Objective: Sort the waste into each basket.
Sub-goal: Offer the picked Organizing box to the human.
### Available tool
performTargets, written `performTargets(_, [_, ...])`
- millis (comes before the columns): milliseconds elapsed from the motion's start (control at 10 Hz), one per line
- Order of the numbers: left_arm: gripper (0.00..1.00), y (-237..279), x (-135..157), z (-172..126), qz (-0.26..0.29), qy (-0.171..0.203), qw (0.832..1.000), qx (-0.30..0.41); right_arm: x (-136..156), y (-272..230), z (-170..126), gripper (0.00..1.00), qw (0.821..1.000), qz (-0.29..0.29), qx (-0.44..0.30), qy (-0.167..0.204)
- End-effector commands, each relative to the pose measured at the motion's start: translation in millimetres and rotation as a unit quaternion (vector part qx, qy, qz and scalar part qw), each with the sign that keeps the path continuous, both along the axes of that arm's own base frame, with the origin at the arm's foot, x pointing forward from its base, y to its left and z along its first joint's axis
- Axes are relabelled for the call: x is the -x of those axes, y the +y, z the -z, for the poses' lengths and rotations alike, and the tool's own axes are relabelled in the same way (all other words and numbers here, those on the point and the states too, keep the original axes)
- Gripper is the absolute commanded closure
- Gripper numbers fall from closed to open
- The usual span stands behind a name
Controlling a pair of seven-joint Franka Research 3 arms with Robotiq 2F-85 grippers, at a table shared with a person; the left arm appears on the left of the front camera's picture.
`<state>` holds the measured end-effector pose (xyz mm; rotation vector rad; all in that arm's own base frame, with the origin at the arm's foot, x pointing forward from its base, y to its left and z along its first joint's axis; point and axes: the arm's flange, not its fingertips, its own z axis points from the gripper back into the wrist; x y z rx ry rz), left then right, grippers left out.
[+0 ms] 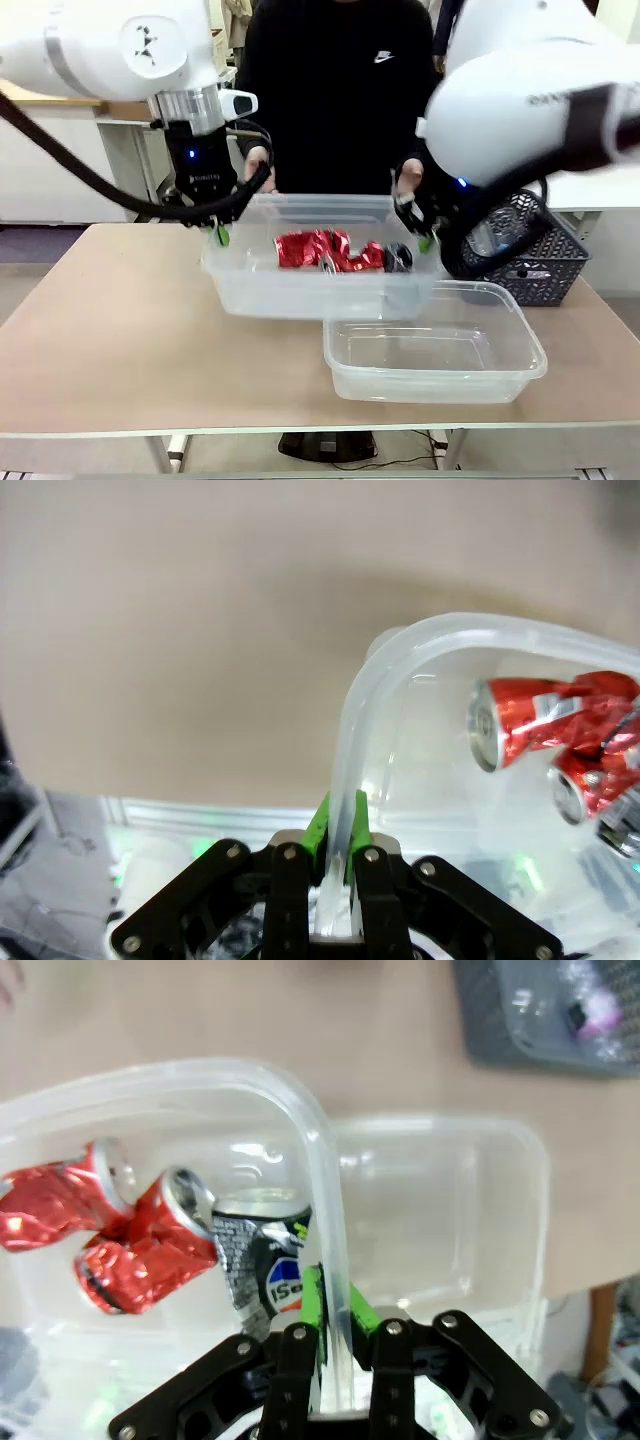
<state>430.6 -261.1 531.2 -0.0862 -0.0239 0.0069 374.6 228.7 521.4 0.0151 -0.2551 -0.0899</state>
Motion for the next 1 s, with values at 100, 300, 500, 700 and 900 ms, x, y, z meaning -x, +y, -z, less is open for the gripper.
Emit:
performTargets(100, [0.94,-18,-86,-19,-0.033,0.009,0.999,-0.02,-87,40,-35,0.94,0.999,0.025,0.02,-0.013])
performTargets(300, [0.94,-24,-114,-8,-0.058,0.022,0.998,-0.024,-110,48,-30,0.94,1.0,0.019,0.006,-0.004])
performTargets(500, [0.94,3,-108,0,-0.032,0.011,0.999,-0.026,-110,54,-4,0.94,0.999,0.008,0.038,0.038])
performTargets(700, [0.94,3,-108,0,-0.032,0.011,0.999,-0.026,-117,24,-13,0.94,1.0,0.015,0.022,0.006])
performTargets(900, [0.94,3,-108,0,-0.032,0.011,0.999,-0.026,-117,24,-13,0.94,1.0,0.015,0.022,0.006])
